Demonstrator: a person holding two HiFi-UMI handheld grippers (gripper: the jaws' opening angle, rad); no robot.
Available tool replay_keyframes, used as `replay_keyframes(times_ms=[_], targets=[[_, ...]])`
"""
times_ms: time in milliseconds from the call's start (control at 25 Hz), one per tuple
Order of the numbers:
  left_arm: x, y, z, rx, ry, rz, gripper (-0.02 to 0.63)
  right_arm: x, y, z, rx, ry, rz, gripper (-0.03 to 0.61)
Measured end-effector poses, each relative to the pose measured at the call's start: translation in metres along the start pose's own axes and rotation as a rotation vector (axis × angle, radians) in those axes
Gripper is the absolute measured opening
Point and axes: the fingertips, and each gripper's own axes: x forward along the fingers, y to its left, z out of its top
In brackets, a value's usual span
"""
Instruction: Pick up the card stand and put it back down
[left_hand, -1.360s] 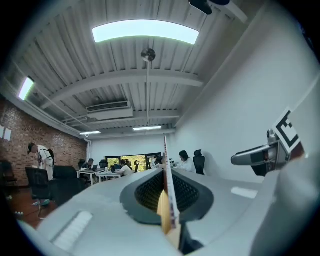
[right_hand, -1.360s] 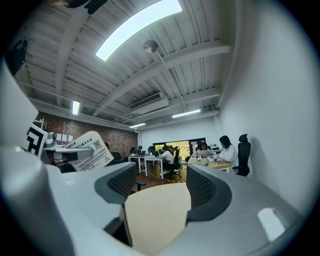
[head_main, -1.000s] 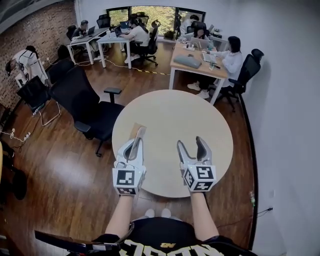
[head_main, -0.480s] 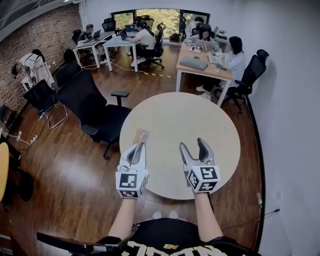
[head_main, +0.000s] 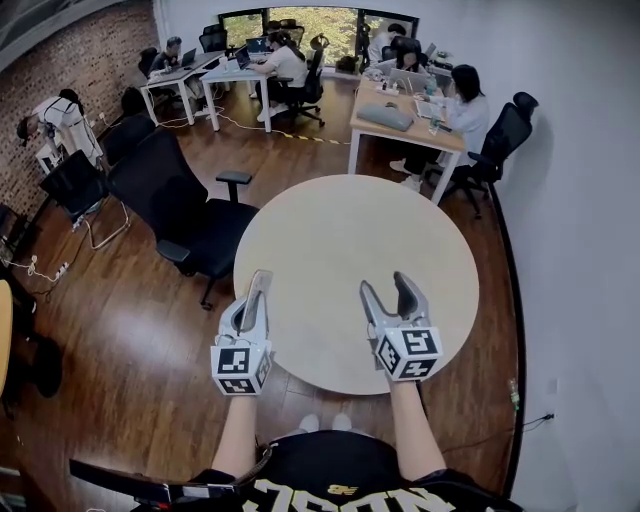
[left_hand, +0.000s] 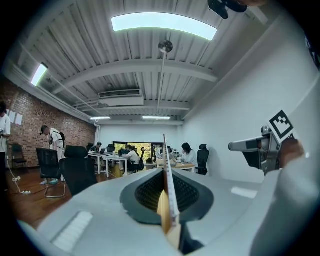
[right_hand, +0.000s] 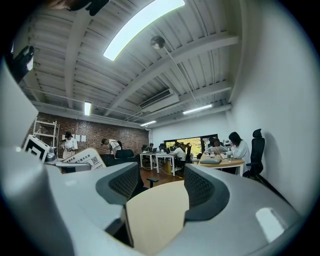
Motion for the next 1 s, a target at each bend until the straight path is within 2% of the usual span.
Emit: replay_keyframes(times_ms=[360, 640, 840, 1000], targets=[[0.001, 0.014, -0.027, -0.017, 0.029, -0.016, 0.017, 0.006, -0.006, -0.021, 0.014, 0.044, 0.023, 0.285], [0.003, 0.038, -0.065, 0.005, 0.122, -0.037, 0.017, 0.015, -0.005, -0.045, 0.035, 0.115, 0.037, 0.284], [0.025, 0.069, -0.093, 0.081, 0.216, -0.101, 0.017, 0.02, -0.009, -0.07, 0.06, 0.163, 0.03, 0.282], [0.05, 0.101, -0.111, 0.101, 0.292, -0.117, 0.017, 0.027, -0.015, -0.087, 0.078, 0.209, 0.011, 0.282]])
